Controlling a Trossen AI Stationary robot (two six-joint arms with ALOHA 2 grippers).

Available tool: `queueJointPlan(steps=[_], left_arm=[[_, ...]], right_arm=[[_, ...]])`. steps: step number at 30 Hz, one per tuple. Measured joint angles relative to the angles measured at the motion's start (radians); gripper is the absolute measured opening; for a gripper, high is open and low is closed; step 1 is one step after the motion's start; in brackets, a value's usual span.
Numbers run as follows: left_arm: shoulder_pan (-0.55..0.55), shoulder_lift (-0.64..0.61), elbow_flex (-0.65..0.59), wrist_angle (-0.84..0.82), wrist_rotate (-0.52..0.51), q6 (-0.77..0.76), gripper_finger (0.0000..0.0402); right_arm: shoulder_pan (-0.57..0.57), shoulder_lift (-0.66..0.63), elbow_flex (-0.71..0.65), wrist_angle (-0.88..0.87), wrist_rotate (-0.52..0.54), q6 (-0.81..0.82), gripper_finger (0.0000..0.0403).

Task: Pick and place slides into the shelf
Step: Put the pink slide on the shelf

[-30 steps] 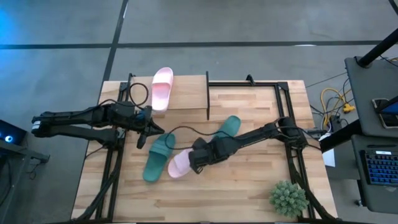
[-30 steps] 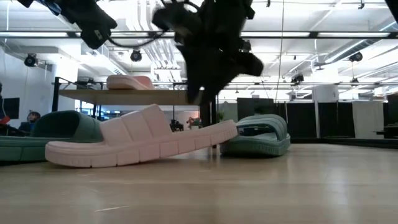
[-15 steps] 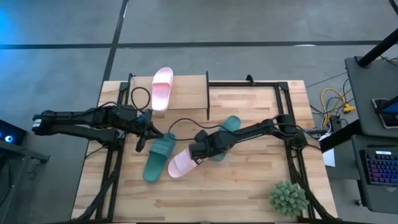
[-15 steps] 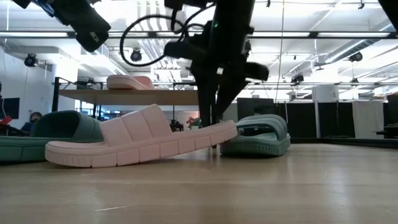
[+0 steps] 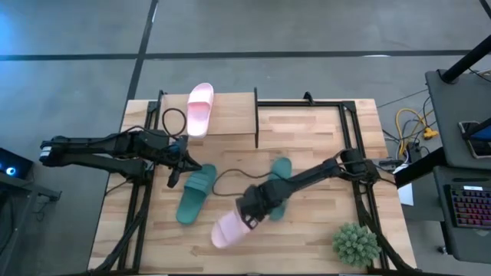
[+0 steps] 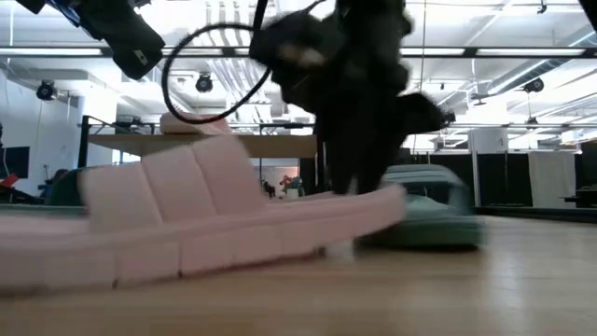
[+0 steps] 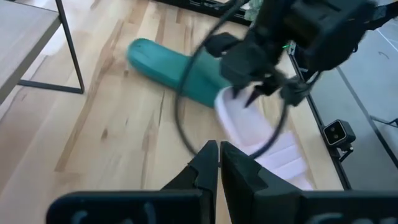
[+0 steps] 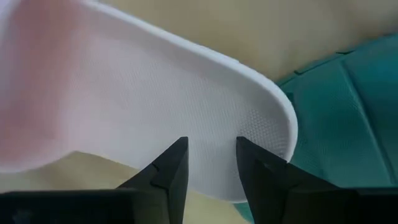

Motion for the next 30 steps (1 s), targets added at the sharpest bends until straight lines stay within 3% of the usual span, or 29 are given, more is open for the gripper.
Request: queueJointPlan(steps=[4, 9, 16, 25, 30], left_arm=[[0.0, 0.005, -0.001, 0.004, 0.0, 0.0, 0.0004], [-0.003, 0.005, -0.001, 0.006, 0.0, -0.015, 0.0004], [-0.051, 0.003, -0.001, 0.006, 0.0, -0.028, 0.0004], [-0.152, 0.01, -0.002, 0.005, -0.008, -0.105, 0.0004], [-0.224, 0.012, -0.002, 0.004, -0.035, -0.138, 0.0004]], right_arm=[[0.028, 0.0, -0.001, 0.003, -0.116, 0.02, 0.0125], [0.062, -0.004, -0.002, 0.086, -0.111, 0.055, 0.0123], [0.1, -0.022, 0.059, 0.12, 0.004, -0.024, 0.0123], [0.162, -0.02, 0.073, 0.173, -0.02, -0.105, 0.0122], [0.194, -0.02, 0.027, 0.339, -0.023, -0.105, 0.0123]])
